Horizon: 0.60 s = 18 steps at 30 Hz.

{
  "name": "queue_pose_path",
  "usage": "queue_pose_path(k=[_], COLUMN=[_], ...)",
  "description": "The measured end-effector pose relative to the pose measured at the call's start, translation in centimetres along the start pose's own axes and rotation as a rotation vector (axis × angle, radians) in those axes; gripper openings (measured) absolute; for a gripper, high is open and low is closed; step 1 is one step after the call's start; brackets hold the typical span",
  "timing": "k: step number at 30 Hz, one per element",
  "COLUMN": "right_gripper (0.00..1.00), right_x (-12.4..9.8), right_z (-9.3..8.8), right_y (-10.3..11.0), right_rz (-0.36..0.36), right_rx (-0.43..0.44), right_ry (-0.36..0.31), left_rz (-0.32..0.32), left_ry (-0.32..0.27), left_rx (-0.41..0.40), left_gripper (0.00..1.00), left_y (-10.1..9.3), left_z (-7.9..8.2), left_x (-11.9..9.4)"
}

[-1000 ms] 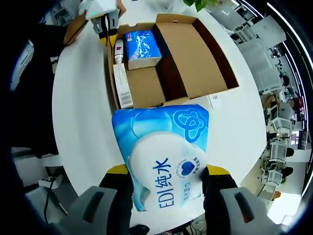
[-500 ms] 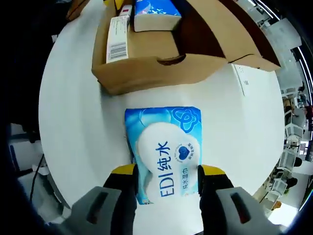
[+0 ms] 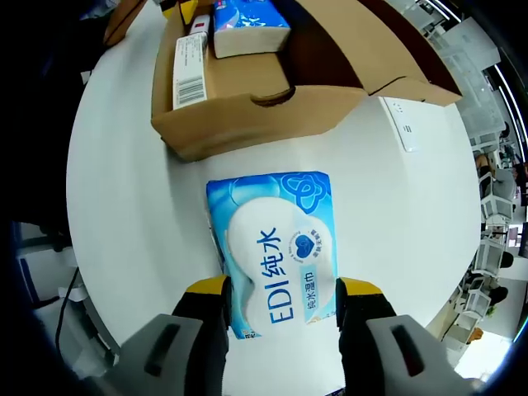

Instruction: Operate the shoe box by opening the lid, removing the specified soft item, and placing it in the target area until the item is outside and the box remains undamaged.

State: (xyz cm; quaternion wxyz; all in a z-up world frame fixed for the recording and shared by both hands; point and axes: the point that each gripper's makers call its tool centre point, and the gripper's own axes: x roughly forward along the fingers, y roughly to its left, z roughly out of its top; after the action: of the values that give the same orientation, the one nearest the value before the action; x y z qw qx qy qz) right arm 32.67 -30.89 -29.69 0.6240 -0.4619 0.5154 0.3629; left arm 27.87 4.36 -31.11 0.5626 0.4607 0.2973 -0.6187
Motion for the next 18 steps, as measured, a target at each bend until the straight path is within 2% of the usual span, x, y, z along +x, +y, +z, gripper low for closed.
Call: queue_pose_path(k=[7,18], right_gripper=[0.63,0.76], right_x=[0.3,0.5], right_z=[-0.5,0.6], right_y=[-0.1,0.5], right_rz=[0.017,0.057], right_rx=[0.013,0.03], right_ry=[0.021,0.0], left_rz=[-0.001,-0.001], left_ry=[-0.001,0.001], left_rx=[0.0,-0.003], left_gripper=[0.03,0.04], left_y=[0.1,0.3], left_z=[0.0,-0.2], left_x=[0.0,0.0])
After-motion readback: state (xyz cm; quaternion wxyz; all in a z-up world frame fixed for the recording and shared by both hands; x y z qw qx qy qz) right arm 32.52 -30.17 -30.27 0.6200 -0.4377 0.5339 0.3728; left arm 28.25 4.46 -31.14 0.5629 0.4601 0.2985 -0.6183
